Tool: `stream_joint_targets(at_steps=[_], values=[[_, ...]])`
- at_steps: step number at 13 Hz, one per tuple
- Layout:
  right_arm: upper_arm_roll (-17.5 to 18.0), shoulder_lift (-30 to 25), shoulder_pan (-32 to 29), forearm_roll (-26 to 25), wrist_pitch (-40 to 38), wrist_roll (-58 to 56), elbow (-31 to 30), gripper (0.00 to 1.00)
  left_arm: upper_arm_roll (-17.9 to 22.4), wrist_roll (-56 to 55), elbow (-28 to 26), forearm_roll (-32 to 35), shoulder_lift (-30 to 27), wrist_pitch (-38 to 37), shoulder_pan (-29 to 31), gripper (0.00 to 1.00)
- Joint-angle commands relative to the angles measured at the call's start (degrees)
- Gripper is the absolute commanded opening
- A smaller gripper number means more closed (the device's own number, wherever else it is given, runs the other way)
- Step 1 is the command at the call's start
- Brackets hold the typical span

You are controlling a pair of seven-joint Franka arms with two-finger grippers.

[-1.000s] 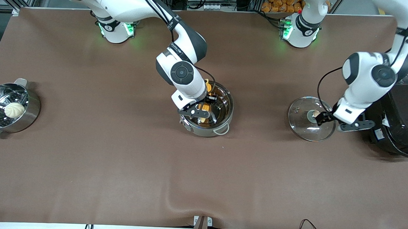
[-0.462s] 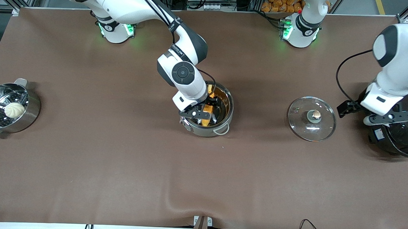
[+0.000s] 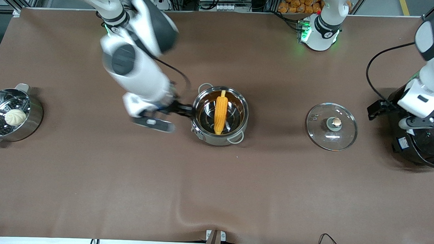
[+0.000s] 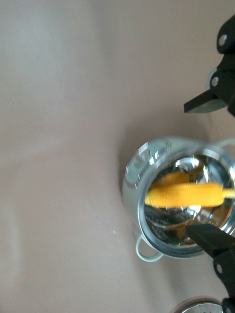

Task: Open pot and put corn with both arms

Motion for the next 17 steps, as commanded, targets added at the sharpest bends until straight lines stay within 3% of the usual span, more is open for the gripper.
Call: stream_joint_targets(at_steps=[1,3,6,7,9,10,14,17], values=[[0.42,-10.48,-8.38,0.65,-6.66,-6.84,-4.42,1.0,-0.81,1.43,5.1,-0.98,0.37,-5.02,0.16,1.0],[0.08,-16.03,-15.59,-0.48,-11.85,-21.04,-6.27,1.0,-1.77,1.52,6.77,-1.07,0.2,-7.73,0.42,1.0],[-10.88,-20.44,-15.1,-0.84,-16.01,-34.96,-6.27,1.0,-2.57,1.43,9.85,-1.94,1.42,-9.6,-0.19,1.0],[-12.74,-21.41,-15.09,-3.02,-15.92,-38.83,-6.36,1.0,-1.95,0.91,11.16,-2.38,2.04,-9.68,-2.28,1.0],[-13.37,-22.73,-15.18,-9.17,-15.39,-45.26,-7.24,1.0,-0.9,0.99,11.88,-2.47,2.13,-10.21,-2.66,1.0],[-14.42,-22.91,-15.27,-9.54,-15.39,-45.81,-7.15,1.0,-0.81,1.34,11.88,-2.47,1.87,-11.08,-2.39,1.0],[-19.87,-24.23,-15.18,-8.84,-15.48,-51.77,-8.38,1.0,-0.54,1.43,13.63,-4.57,1.34,-14.42,-1.17,1.0],[-20.32,-24.23,-14.83,-5.62,-16.01,-49.7,-9.26,1.0,-0.63,1.52,14.78,-5.02,1.43,-15.13,-1.16,1.0]])
